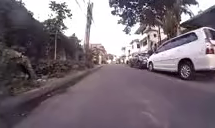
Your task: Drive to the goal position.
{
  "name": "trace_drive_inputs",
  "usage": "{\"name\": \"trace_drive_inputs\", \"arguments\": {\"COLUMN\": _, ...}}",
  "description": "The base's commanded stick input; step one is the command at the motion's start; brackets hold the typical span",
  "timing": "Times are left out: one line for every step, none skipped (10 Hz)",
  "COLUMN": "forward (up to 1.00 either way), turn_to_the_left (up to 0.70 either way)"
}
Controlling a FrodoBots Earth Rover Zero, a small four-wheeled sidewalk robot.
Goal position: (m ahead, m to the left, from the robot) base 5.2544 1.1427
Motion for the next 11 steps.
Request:
{"name": "trace_drive_inputs", "arguments": {"forward": 1.0, "turn_to_the_left": 0.0}}
{"name": "trace_drive_inputs", "arguments": {"forward": 1.0, "turn_to_the_left": 0.0}}
{"name": "trace_drive_inputs", "arguments": {"forward": 1.0, "turn_to_the_left": 0.0}}
{"name": "trace_drive_inputs", "arguments": {"forward": 1.0, "turn_to_the_left": 0.0}}
{"name": "trace_drive_inputs", "arguments": {"forward": 1.0, "turn_to_the_left": 0.0}}
{"name": "trace_drive_inputs", "arguments": {"forward": 1.0, "turn_to_the_left": 0.0}}
{"name": "trace_drive_inputs", "arguments": {"forward": 1.0, "turn_to_the_left": 0.0}}
{"name": "trace_drive_inputs", "arguments": {"forward": 1.0, "turn_to_the_left": 0.0}}
{"name": "trace_drive_inputs", "arguments": {"forward": 1.0, "turn_to_the_left": 0.0}}
{"name": "trace_drive_inputs", "arguments": {"forward": 1.0, "turn_to_the_left": 0.0}}
{"name": "trace_drive_inputs", "arguments": {"forward": 1.0, "turn_to_the_left": 0.0}}
